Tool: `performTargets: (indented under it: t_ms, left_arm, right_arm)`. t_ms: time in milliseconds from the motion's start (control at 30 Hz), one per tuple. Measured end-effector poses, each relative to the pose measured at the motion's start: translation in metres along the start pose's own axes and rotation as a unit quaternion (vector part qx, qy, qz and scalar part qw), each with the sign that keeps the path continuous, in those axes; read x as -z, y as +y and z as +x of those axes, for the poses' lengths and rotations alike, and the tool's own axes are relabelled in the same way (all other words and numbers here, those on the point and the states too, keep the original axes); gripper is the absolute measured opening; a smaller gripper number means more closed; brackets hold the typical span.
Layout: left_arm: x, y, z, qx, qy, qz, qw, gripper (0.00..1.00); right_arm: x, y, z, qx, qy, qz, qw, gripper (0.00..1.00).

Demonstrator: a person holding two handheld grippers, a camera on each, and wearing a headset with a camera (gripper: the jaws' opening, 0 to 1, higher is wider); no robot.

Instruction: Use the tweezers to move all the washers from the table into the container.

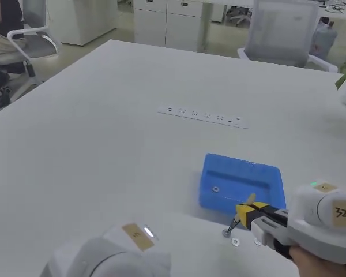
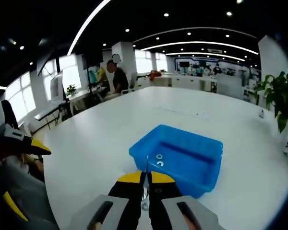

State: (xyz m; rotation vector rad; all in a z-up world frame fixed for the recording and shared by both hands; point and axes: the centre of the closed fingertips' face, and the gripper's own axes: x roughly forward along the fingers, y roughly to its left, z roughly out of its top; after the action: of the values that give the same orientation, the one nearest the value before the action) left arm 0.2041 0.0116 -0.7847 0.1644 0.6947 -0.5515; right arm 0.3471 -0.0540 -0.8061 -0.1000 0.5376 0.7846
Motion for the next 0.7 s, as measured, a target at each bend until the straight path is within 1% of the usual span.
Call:
performTargets:
  t_ms: [100, 233, 433, 600, 700]
  left_arm:
    - [0.000, 0.000, -0.002, -0.002, -0.002, 0.000, 1.0000, 0.93]
    - [0.000, 0.000, -0.002, -0.002, -0.004, -0.002, 1.0000, 0.93]
    - [-0.001, -0.002, -0.003, -0.001, -0.008, -0.002, 1.0000, 0.94]
    - [-0.001, -0.001, -0.003, -0.002, -0.008, -0.002, 1.0000, 0.93]
    - [0.000, -0.001, -0.003, -0.002, -0.007, -0.002, 1.0000, 0.93]
  right_arm:
    - [-0.003, 0.002, -0.004, -0.001, -0.003, -0.002, 1.0000, 0.00]
    - [-0.012, 0.004, -0.010, -0.003, -0.011, -0.002, 0.9999, 0.00]
    - [-0.032, 0.006, -0.019, -0.009, -0.030, -0.003, 0.9995, 0.00]
    - [-0.048, 0.003, -0.025, -0.008, -0.049, 0.000, 0.9988, 0.00]
    - [-0.055, 0.000, -0.027, -0.007, -0.058, 0.005, 0.9983, 0.00]
